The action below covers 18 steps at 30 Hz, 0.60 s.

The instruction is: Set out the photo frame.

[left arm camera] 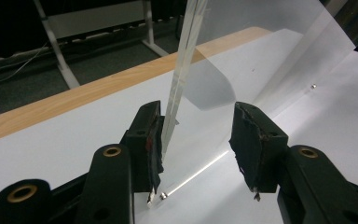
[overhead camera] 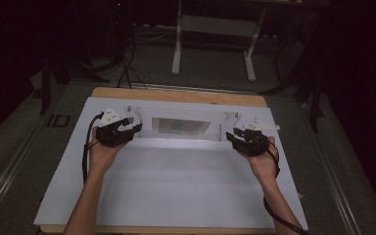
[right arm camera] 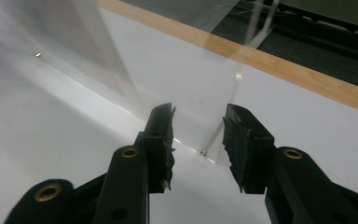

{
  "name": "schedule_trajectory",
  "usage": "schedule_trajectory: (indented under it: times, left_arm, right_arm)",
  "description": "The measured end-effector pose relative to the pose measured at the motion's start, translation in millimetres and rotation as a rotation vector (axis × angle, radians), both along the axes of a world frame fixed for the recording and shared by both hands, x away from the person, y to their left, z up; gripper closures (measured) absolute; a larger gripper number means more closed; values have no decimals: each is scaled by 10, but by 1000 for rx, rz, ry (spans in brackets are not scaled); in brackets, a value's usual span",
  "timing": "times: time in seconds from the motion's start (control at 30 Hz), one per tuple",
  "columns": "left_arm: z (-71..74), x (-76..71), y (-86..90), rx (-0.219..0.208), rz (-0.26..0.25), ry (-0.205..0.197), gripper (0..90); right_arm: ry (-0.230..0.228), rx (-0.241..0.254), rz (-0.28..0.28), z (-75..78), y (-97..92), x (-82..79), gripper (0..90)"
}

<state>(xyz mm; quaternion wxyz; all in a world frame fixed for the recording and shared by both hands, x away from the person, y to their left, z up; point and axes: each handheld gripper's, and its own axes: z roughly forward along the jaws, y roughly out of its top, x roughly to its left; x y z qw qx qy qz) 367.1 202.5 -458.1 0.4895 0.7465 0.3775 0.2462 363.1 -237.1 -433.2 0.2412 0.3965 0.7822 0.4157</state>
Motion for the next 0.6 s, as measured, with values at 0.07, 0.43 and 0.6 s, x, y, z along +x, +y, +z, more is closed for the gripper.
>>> schedule_trajectory:
  times: [0.07, 0.43, 0.6]
  left_arm:
    - [-2, 3, 1, -3, 0, 0, 535]
    - [-12, 20, 14, -21, -3, 5, 533]
    - [-10, 20, 15, -22, -5, 9, 531]
  right_arm:
    - [2, 5, -10, -4, -25, 22, 603]
    - [27, 48, 24, -95, -65, 213, 505]
    - [28, 78, 62, -149, -38, 318, 478]
